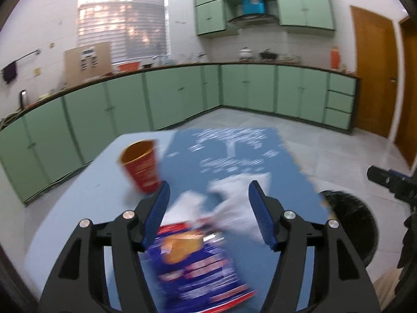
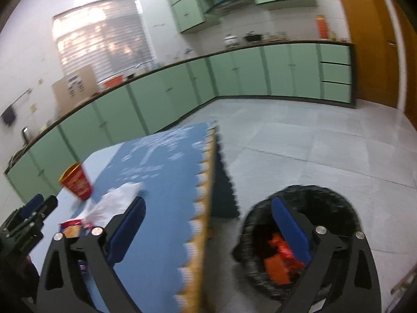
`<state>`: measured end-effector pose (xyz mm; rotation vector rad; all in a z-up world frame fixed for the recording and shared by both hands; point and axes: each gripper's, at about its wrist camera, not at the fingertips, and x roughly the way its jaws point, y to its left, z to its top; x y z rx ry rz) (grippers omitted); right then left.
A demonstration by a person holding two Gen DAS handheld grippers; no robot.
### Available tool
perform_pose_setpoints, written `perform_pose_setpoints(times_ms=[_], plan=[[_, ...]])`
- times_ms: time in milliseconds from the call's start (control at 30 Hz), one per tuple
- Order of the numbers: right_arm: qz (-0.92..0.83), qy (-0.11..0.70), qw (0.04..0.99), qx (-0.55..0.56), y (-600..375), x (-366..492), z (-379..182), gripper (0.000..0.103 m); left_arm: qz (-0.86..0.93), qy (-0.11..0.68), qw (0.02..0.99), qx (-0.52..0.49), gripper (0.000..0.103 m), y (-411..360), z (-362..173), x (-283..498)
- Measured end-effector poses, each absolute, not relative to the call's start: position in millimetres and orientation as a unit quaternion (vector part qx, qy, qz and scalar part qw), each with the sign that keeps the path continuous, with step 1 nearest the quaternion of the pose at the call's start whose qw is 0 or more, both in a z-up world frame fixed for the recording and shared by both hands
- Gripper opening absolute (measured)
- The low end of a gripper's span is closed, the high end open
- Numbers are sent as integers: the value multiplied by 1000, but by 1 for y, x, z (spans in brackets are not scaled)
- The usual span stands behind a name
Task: Collect trash
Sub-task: 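Move both tools back to the trash on the table, then grasp the white tissue with the right tool while the left tool grasps the blue biscuit bag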
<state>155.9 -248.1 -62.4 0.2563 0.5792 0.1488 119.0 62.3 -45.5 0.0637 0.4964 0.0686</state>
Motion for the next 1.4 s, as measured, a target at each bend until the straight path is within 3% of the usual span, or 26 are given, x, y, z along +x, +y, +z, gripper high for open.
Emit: perform_pose_setpoints(times_ms=[167,567,633,733,800,867,1400], plan=[[130,306,938,100,-174,171,-69,96,69,269,960,24,61,108,-54,106],[163,363,916,48,-92,201,-100,77,80,281,956,-16,61,153,-64,99],[160,383,909,47,-89,209,-108,70,73,285,955,-23,61,155,-66,98],[173,404,897,51,-84,217,-115,44,62,291,954,-29,61,152,-70,97],[178,413,892,51,-82,219,-119,21,53,297,953,-31,61,148,-73,97],[184,409,892,58,-84,218,-117,10,46,303,951,-35,61,143,-77,99],[150,339,927,59,-130,181,-82,8,36,340,939,-22,54,99,-97,102]])
